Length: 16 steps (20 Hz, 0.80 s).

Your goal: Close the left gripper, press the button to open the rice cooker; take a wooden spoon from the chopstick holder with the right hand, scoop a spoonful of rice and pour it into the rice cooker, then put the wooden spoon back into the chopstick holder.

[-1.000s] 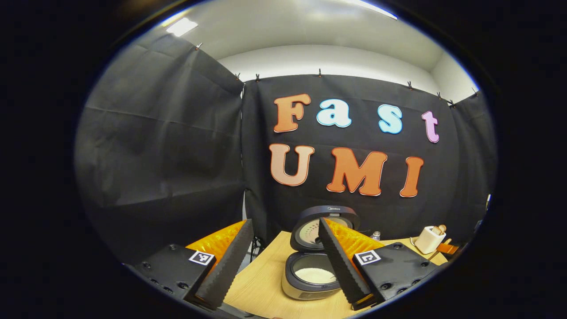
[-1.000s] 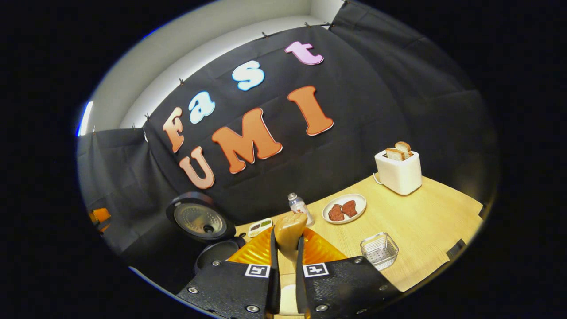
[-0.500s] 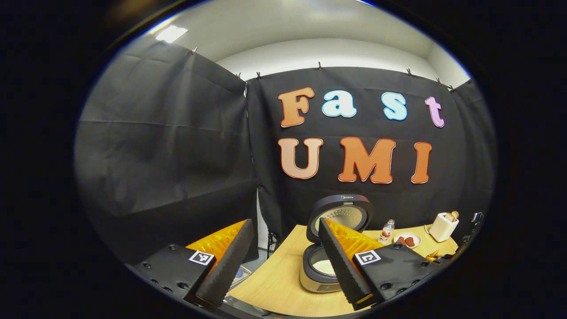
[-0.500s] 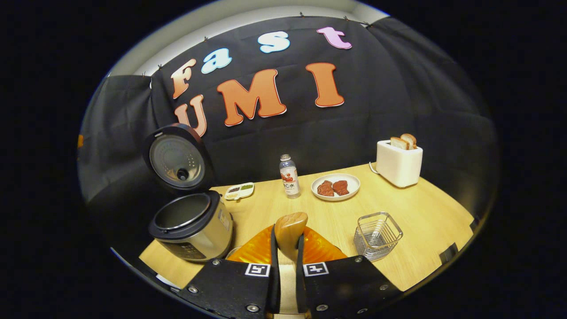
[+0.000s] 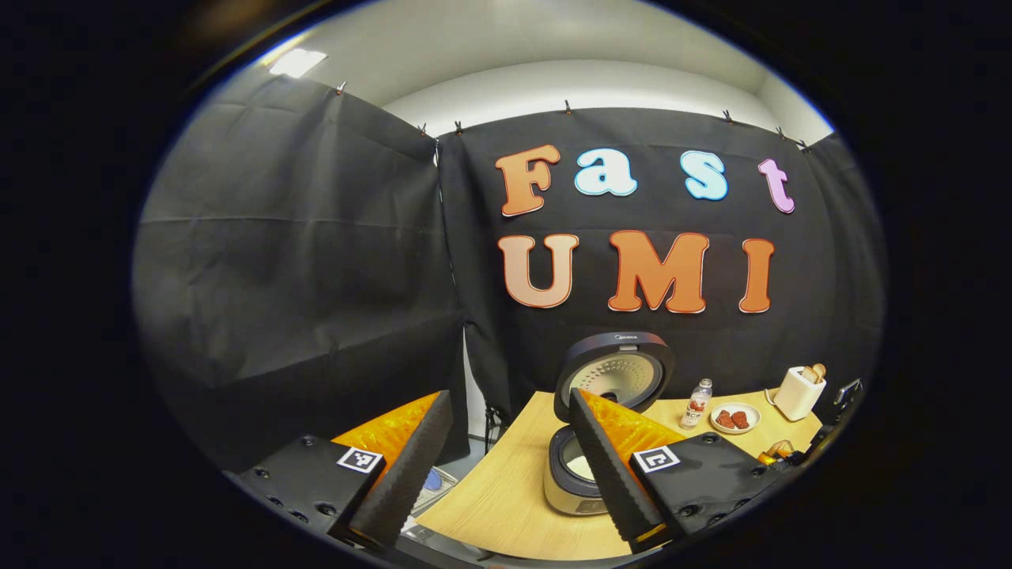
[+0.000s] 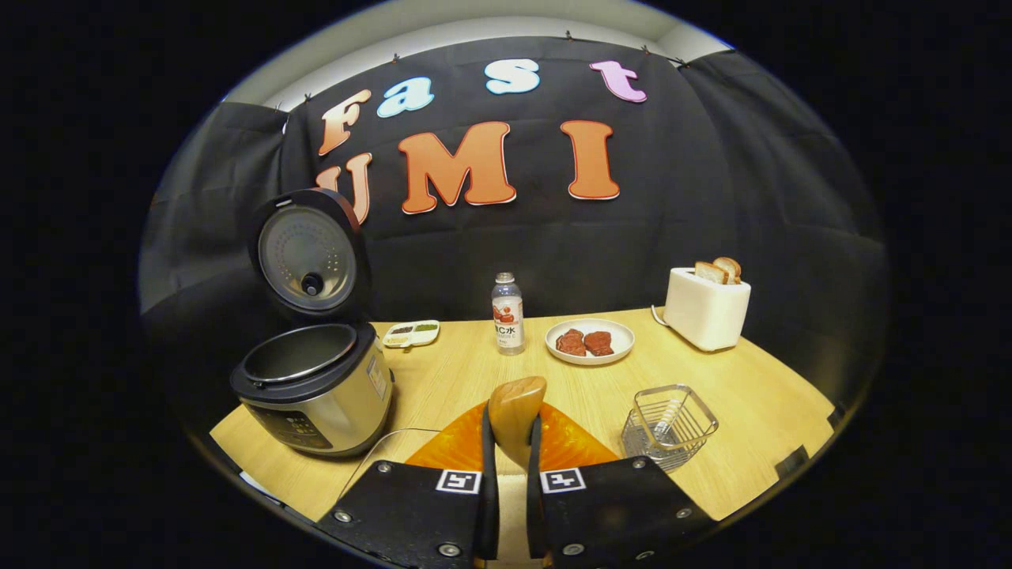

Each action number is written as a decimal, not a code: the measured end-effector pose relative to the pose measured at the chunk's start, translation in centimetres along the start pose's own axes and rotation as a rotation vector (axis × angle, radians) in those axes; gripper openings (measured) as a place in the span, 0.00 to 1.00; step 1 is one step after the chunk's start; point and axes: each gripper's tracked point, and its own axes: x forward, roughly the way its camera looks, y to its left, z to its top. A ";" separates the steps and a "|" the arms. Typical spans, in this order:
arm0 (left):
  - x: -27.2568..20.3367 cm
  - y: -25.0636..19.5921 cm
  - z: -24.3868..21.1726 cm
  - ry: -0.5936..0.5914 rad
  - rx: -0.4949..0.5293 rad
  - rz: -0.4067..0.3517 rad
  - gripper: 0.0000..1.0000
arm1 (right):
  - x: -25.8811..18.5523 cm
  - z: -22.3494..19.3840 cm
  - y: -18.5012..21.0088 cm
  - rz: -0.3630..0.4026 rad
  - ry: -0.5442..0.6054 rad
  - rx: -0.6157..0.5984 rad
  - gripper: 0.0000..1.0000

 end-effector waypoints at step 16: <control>0.5 0.2 -2.2 0.056 -0.037 0.002 0.99 | 1.6 -0.5 4.6 0.076 0.055 0.340 0.13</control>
